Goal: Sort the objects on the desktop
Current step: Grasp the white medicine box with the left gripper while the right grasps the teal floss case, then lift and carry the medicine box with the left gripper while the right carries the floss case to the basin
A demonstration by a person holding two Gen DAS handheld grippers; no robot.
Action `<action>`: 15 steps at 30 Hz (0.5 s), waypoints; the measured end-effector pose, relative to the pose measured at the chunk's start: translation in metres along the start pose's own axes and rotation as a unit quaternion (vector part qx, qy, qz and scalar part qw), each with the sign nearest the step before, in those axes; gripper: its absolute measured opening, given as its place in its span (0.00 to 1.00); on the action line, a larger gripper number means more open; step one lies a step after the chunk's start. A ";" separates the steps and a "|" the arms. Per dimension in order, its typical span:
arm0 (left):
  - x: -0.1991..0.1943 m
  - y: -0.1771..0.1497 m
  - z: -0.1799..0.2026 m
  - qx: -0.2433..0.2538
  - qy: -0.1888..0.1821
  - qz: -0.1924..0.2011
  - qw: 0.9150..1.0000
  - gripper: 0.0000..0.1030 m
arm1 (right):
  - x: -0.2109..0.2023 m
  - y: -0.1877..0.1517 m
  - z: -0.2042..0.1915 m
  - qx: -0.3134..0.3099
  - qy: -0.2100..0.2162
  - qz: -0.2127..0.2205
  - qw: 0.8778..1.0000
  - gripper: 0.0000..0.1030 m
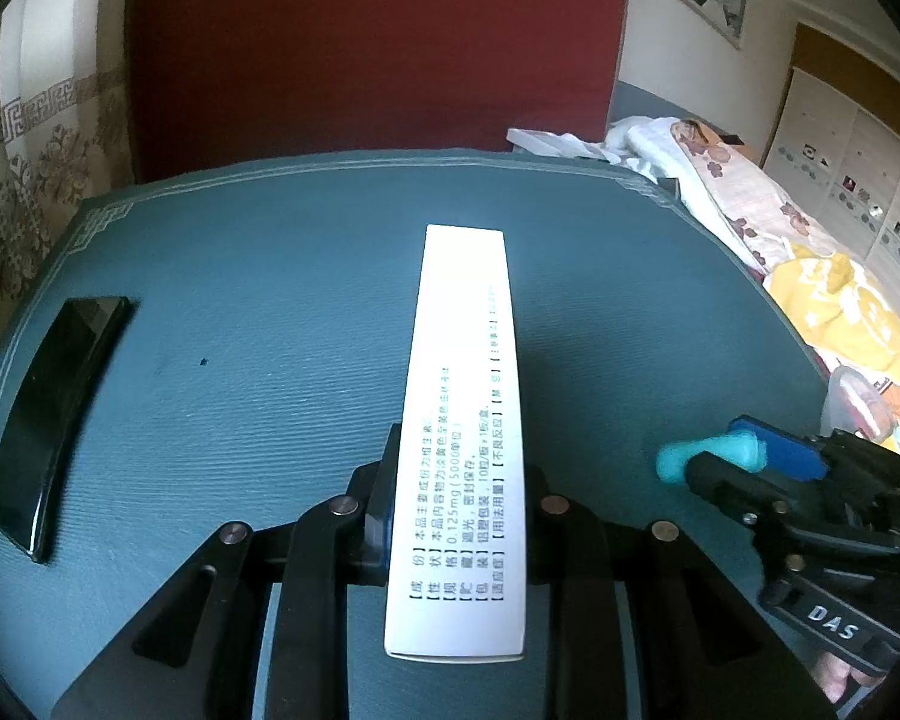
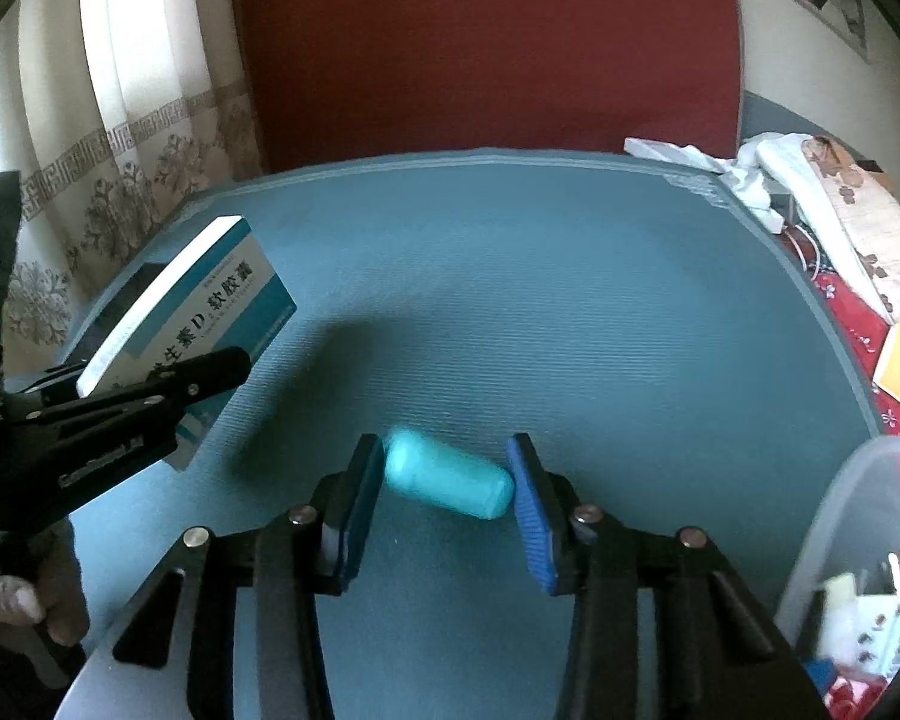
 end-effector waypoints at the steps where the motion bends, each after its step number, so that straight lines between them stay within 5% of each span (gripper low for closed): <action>1: -0.001 0.001 0.003 0.000 -0.001 0.001 1.000 0.26 | -0.003 0.000 0.001 0.000 -0.001 0.001 1.000 0.40; 9: -0.019 -0.006 0.032 0.004 -0.020 0.004 1.000 0.26 | -0.039 -0.010 0.021 0.020 -0.014 0.021 0.999 0.26; 15: -0.034 -0.012 0.046 -0.007 -0.030 0.010 0.999 0.26 | -0.044 -0.017 0.033 0.046 0.004 0.018 0.999 0.25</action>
Point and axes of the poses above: each gripper's, at about its wrist camera, not at the fingertips, and x roughly the way its jaws point, z to its right, y to its top, the point moved 5 cm from there along x, roughly the way its jaws point, and after that the axes turned 3 degrees about y, right-handed, at the moved point
